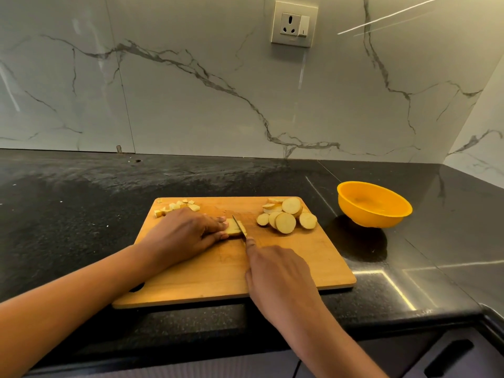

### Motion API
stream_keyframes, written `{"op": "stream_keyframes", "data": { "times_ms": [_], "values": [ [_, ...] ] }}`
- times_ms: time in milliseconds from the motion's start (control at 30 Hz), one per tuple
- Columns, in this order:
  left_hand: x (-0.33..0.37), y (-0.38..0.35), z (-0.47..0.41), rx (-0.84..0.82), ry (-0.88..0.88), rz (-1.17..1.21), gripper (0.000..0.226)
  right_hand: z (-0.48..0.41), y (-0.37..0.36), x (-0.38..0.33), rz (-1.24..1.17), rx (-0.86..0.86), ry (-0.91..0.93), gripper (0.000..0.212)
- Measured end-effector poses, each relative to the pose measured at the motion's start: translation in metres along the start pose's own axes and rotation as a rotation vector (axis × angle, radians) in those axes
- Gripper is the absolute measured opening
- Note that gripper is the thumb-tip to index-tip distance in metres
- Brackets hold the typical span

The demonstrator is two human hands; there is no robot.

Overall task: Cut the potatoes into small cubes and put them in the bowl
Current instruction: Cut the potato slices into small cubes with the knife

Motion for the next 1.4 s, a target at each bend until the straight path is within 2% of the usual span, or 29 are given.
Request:
{"op": "stream_keyframes", "data": {
  "times_ms": [167, 467, 833, 967, 1133, 1400],
  "values": [
    [-0.004, -0.003, 0.000, -0.035, 0.044, 0.039, 0.036, 0.025, 0.013, 0.003, -0.049, 0.058, 0.023, 0.053],
    [-0.014, 0.000, 0.001, -0.012, 0.164, 0.138, 0.046, 0.005, 0.017, 0.010, -0.122, 0.164, -0.040, 0.050],
    [-0.012, -0.001, -0.001, -0.020, 0.133, 0.106, 0.042, -0.009, 0.005, -0.007, -0.023, 0.074, -0.006, 0.050],
    [-0.012, -0.001, -0.002, -0.014, 0.111, 0.087, 0.041, -0.024, -0.001, -0.012, -0.009, 0.020, -0.002, 0.041],
    [-0.009, -0.001, -0.002, -0.026, 0.106, 0.054, 0.042, -0.011, -0.002, -0.011, 0.006, -0.011, -0.009, 0.053],
    [-0.015, 0.002, 0.002, -0.013, 0.175, 0.129, 0.045, 0.027, 0.014, -0.003, -0.070, 0.101, -0.002, 0.052]
  ]
}}
Point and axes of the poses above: each hand's wrist, its own z-axis away from the middle knuckle, its own y-axis out of the back of the hand, x = y × z, the point moved 8 cm from there along -z, towards the middle knuckle, and after that the axes turned 6 degrees about -z, right-handed, at the moved point
